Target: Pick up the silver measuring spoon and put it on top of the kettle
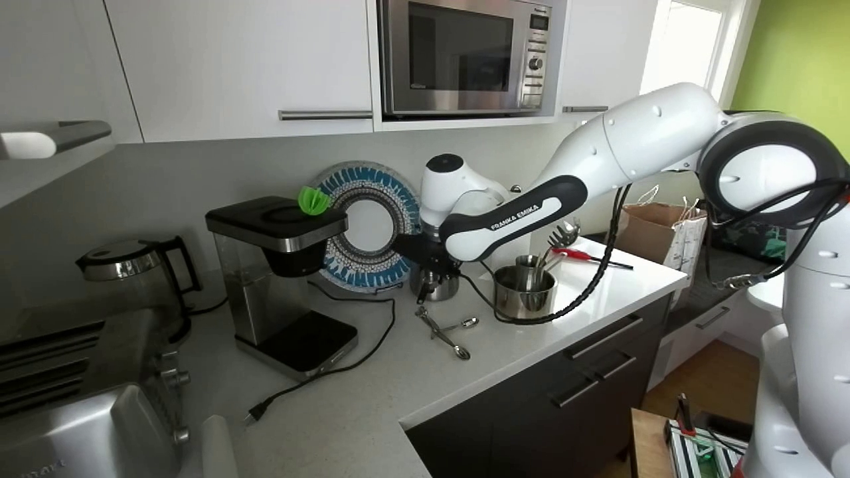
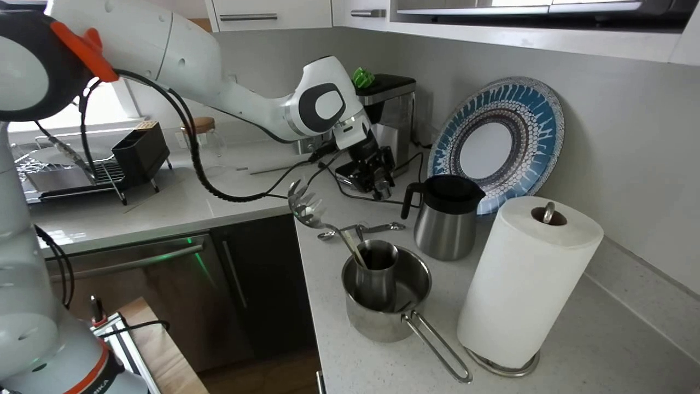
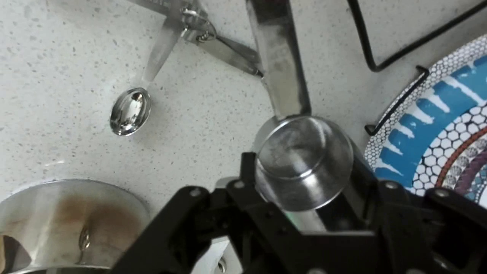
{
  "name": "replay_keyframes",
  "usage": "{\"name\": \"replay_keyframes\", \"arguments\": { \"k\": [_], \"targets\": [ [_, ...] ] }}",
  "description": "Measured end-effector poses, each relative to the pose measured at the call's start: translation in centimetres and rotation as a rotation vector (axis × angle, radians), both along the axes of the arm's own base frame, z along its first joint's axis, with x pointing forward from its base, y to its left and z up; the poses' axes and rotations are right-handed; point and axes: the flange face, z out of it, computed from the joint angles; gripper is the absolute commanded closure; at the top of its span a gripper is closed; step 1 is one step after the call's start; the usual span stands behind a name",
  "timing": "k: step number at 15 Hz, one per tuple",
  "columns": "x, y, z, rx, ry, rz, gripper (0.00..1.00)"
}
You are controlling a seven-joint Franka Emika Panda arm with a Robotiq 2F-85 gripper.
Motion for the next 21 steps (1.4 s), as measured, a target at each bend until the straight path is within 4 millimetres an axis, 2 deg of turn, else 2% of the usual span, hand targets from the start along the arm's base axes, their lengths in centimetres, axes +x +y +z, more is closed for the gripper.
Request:
{"name": "replay_keyframes", "arguments": {
  "k": [1,2,3,5,9,11,14,15,16,17,18,21],
  "targets": [
    [-0.7,-0.9,0.8,0.031,-0.027,-0.030,0.42],
    [-1.3,-1.5,1.6,0.061,-0.063,-0.051,0.42],
    [-1.8,-1.9,2.1,0.078,-0.088,-0.062,0.67],
    [-2.4,-2.1,2.5,0.087,-0.099,-0.067,0.67],
    [-1.8,-2.2,4.1,0.136,-0.189,-0.125,0.67],
    [-1.9,-3.3,5.4,0.178,-0.249,-0.192,0.67],
    [-2.8,-6.4,6.6,0.234,-0.310,-0.312,0.67],
    [-3.2,-7.7,6.8,0.247,-0.324,-0.358,0.42],
    [-3.7,-9.1,6.8,0.268,-0.337,-0.404,0.42],
    [-4.0,-10.3,6.7,0.280,-0.344,-0.433,0.67],
    [-4.2,-11.1,6.6,0.284,-0.347,-0.450,0.67],
    [-4.2,-11.4,7.0,0.295,-0.359,-0.463,0.67]
  ]
}}
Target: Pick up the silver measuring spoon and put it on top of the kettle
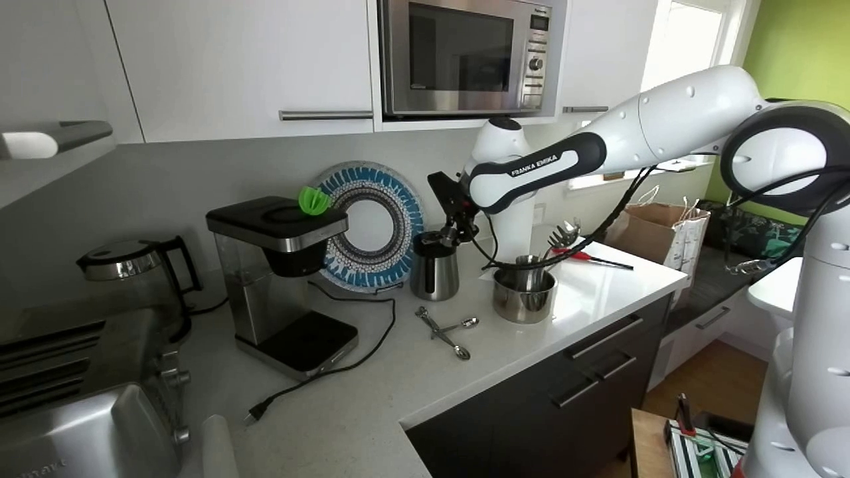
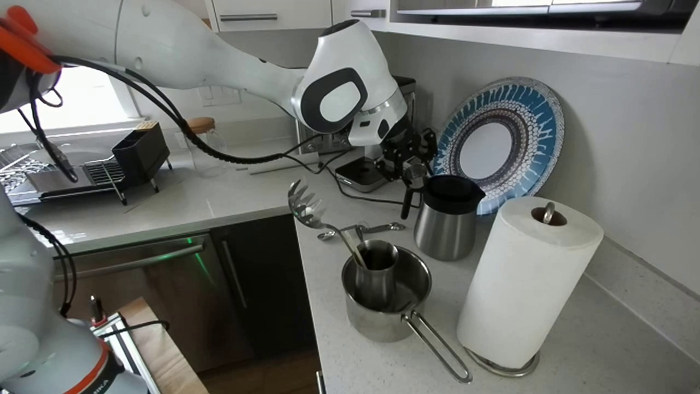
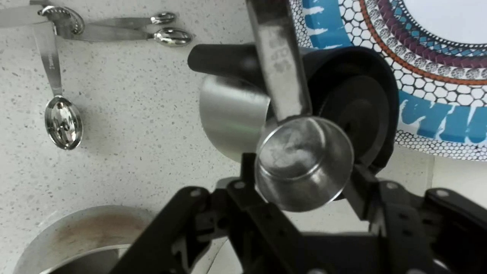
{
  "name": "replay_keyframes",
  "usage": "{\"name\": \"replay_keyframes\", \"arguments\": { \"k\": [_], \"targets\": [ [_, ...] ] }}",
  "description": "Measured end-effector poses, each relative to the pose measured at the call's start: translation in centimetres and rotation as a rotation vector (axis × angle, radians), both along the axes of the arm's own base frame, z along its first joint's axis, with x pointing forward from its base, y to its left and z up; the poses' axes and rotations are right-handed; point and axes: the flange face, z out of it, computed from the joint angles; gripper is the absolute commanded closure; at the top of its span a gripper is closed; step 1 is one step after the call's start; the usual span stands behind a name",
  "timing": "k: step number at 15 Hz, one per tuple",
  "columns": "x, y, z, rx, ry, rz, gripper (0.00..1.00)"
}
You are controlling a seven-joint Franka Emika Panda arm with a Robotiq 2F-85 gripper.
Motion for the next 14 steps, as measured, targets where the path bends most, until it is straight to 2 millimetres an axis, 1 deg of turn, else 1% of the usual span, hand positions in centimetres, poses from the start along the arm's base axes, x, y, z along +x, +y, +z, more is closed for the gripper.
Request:
{"name": "replay_keyframes", "arguments": {
  "k": [1,3,6,9,14],
  "targets": [
    [0.0,-0.3,0.4,0.011,-0.014,-0.012,0.67],
    [0.1,-1.4,1.5,0.015,-0.043,-0.041,0.67],
    [0.5,-3.2,2.7,-0.019,-0.058,-0.052,0.67],
    [1.8,-3.9,2.5,-0.079,-0.037,-0.036,0.67],
    [4.0,-4.4,1.0,-0.114,-0.015,-0.022,0.67]
  ]
}}
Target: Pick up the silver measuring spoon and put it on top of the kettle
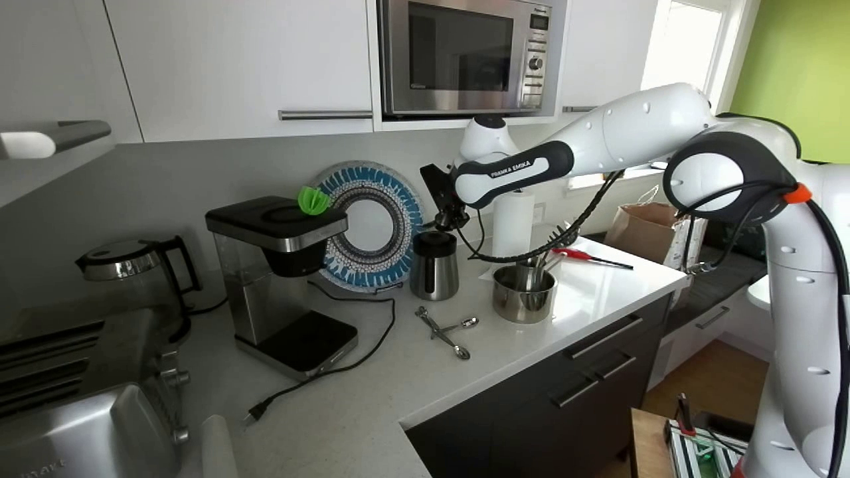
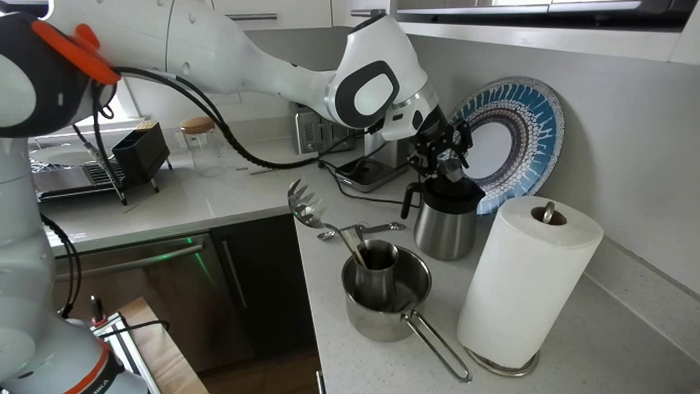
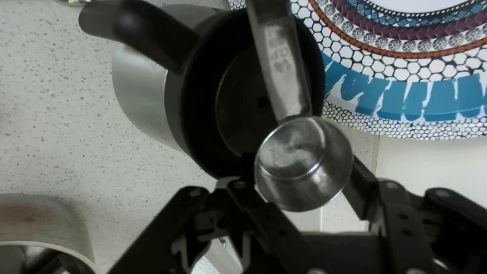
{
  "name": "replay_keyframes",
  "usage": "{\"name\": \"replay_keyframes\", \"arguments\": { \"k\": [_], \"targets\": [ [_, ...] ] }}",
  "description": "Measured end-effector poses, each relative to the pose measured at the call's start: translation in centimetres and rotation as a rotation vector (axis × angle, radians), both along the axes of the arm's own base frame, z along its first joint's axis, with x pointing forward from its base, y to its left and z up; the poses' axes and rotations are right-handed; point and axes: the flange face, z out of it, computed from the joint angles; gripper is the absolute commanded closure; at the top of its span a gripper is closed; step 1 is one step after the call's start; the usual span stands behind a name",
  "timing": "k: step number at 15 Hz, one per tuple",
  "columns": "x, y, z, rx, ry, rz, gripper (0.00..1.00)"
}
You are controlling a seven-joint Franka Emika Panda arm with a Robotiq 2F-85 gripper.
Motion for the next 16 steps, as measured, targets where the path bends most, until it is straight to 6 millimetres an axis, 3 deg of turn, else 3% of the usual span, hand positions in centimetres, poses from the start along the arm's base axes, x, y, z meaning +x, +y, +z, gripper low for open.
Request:
{"name": "replay_keyframes", "arguments": {
  "k": [7,8,9,12,16],
  "targets": [
    [1.4,-0.7,-1.6,-0.015,0.044,0.012,0.67],
    [1.5,-0.8,-1.7,-0.015,0.052,0.012,0.25],
    [1.6,-0.9,-1.9,-0.015,0.058,0.012,0.17],
    [1.8,-1.1,-1.9,-0.015,0.068,0.010,0.00],
    [1.8,-1.2,-1.7,-0.017,0.069,0.007,0.00]
  ]
}}
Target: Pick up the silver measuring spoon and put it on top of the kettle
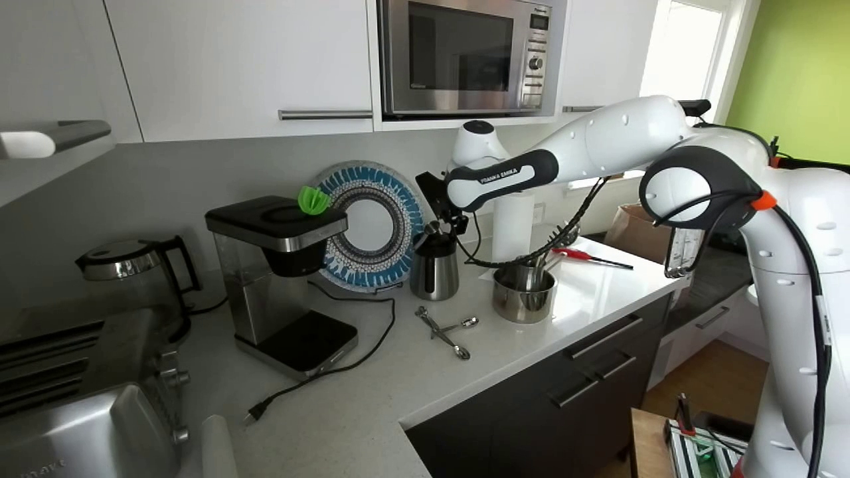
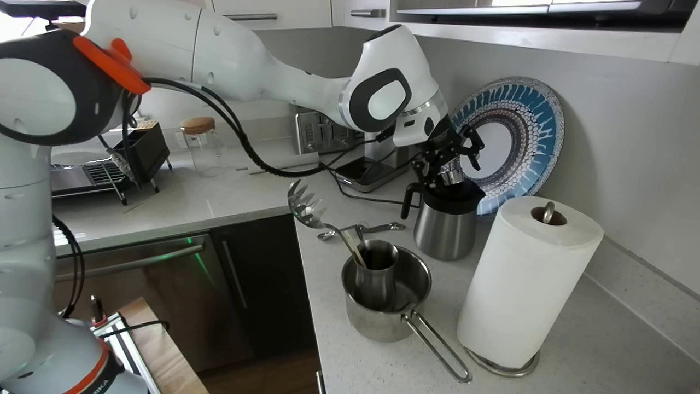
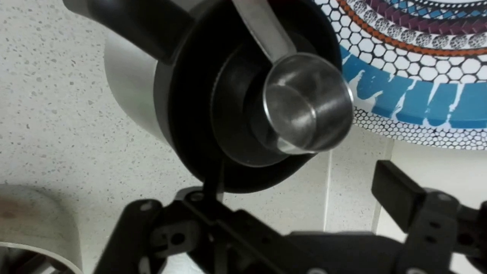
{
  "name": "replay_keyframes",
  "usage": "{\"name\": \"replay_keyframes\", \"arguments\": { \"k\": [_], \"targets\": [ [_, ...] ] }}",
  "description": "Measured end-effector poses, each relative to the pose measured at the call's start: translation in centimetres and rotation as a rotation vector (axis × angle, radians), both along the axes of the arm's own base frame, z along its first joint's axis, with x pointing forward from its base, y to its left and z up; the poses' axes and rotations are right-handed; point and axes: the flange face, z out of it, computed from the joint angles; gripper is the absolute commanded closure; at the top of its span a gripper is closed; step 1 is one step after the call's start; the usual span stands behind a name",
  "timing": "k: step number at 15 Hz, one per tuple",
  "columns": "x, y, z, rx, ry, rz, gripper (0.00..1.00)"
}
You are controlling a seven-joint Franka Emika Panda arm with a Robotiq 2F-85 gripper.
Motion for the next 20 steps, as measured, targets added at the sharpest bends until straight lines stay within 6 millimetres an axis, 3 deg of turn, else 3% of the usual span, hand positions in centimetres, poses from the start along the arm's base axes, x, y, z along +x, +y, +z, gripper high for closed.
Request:
{"name": "replay_keyframes", "arguments": {
  "k": [6,10,15,20],
  "targets": [
    [-0.3,-0.1,0.5,-0.014,0.001,0.003,0.00],
    [-1.6,2.4,1.9,-0.077,0.006,0.048,0.00],
    [-4.2,8.7,4.1,-0.216,-0.024,0.128,0.00],
    [-8.0,18.7,4.9,-0.341,0.140,0.334,0.00]
  ]
}}
